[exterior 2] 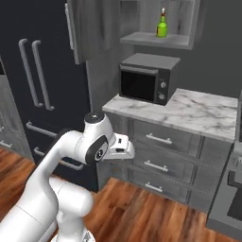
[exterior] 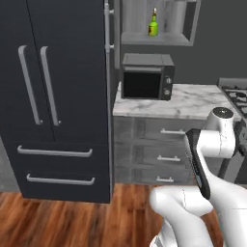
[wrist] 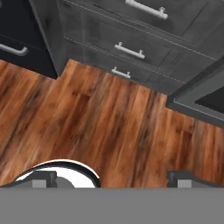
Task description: Move the cutting board and knife to the sink. Then move spray from the cabinet to the counter.
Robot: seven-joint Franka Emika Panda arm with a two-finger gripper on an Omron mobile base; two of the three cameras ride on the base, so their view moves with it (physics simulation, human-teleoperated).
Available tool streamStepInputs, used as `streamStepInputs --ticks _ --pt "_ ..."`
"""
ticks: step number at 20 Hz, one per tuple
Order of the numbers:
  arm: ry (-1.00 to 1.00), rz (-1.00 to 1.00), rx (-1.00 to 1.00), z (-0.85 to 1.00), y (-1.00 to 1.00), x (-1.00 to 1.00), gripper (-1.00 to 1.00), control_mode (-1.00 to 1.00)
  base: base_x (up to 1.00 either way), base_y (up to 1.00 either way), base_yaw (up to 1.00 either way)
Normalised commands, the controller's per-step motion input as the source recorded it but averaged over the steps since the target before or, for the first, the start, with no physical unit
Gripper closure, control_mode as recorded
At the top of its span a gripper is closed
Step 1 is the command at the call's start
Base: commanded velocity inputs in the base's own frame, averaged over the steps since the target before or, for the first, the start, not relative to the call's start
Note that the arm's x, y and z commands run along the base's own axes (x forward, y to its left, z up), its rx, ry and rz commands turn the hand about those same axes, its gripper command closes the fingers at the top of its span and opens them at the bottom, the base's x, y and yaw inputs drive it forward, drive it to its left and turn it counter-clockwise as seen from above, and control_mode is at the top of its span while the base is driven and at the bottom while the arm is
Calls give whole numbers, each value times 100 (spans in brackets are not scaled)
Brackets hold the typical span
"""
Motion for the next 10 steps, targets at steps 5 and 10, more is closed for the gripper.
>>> streamStepInputs --ticks 5,10 --pt "0 0 0 0 0 0 -100 100 78 6 -11" --pt "0 0 0 0 0 0 -100 100 76 0 -7"
